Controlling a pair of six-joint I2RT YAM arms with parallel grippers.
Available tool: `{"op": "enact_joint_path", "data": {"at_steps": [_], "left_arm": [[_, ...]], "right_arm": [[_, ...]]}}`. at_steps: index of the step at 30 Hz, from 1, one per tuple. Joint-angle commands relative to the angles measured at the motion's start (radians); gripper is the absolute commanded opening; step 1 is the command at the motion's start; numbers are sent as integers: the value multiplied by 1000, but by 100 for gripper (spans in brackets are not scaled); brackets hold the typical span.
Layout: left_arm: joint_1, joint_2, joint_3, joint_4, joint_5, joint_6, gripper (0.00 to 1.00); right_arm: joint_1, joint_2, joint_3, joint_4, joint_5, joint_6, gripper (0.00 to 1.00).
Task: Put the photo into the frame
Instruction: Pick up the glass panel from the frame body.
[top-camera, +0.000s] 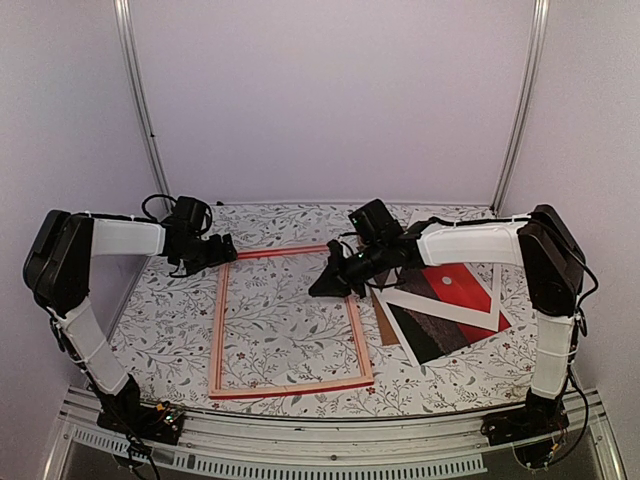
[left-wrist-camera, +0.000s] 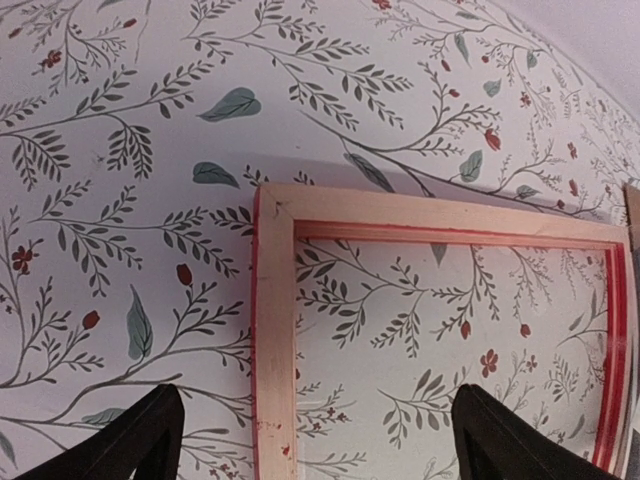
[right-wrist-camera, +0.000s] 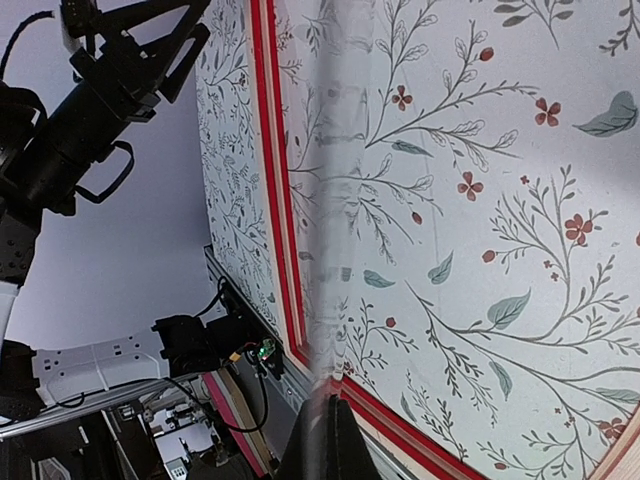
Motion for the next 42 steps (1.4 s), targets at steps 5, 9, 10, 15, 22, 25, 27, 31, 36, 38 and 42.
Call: {"op": "enact_joint_path", "data": {"at_steps": [5,9,10,15,22,25,27,31,36,38,42], "left_arm": [[-13,-6,-8,-2,1,11,95],[-14,-7,-8,-3,1,9,95],[-13,-7,-9,-3,0,9,96],[-13,-15,-19,-4,-4,8,96],[-14,-26,-37,-8,0,9,96],[-13,-33,-45,-7,4,6,96],[-10,-38,-51,-8,7,5,96],[3,-40,-64,-7,69,-2,96],[18,-56,-90,-8,133,-8,95],[29,-65,-103,-6,153,-11,96],[57,-87,-129,7,194,-20,96]], "right_arm": [[13,-71,18,55,-8,9,0],[16,-79,18,64,-6,9,0],[17,-79,18,65,-6,9,0],[22,-78,17,82,-13,13,0],[27,-84,15,115,-19,18,0],[29,-85,15,130,-25,20,0],[31,-85,15,138,-28,20,0],[31,-90,13,145,-29,20,0],[32,-96,8,152,-30,23,0],[32,-99,6,159,-32,24,0],[34,-99,5,174,-37,28,0]]}}
